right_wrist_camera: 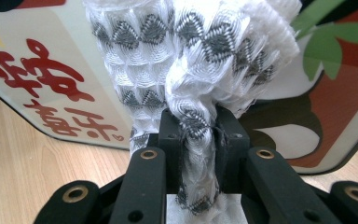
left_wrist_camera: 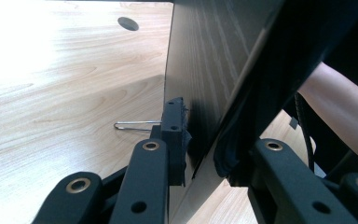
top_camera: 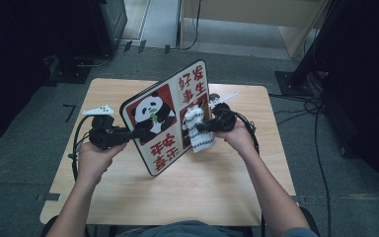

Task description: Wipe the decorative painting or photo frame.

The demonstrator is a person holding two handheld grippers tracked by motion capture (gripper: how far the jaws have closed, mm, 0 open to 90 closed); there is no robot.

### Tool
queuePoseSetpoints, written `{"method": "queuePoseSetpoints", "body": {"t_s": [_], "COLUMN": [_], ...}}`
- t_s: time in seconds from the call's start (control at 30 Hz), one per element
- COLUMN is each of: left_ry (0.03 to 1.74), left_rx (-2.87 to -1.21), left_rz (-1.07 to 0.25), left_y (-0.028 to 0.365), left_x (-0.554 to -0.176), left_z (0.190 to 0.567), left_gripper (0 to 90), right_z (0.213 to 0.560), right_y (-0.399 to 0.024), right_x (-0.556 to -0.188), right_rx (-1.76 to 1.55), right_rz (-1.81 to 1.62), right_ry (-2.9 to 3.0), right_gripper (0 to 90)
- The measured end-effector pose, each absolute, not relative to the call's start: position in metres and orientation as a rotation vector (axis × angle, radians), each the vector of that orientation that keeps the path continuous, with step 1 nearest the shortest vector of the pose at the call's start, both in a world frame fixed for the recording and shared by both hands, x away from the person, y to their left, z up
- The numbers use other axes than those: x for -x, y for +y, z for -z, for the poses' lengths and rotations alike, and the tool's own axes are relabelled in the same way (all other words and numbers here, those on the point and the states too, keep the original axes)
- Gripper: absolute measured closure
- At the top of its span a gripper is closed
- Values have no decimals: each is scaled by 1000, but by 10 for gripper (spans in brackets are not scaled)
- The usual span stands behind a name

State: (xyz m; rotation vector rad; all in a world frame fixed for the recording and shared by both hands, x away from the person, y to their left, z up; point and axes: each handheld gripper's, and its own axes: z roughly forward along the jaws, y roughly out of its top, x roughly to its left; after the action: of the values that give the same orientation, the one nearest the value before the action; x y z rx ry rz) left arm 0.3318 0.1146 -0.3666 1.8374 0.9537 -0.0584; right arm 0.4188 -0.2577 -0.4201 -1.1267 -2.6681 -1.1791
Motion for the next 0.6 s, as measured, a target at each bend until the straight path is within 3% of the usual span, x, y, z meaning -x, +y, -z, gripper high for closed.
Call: {"method": "queuePoseSetpoints", "body": {"t_s": [0.6], "left_ry": [956], "left_rx": [-1854], "left_rz": [50], "left_y": [115], "left_x": [-332], "left_z": [366], "left_gripper": [762], "right_z": [376], "right_y": [-249], "right_x": [-410], "right_rx": [1045], "right_rz": [1249], "right_ry": [-2700], "right_gripper": [769]}}
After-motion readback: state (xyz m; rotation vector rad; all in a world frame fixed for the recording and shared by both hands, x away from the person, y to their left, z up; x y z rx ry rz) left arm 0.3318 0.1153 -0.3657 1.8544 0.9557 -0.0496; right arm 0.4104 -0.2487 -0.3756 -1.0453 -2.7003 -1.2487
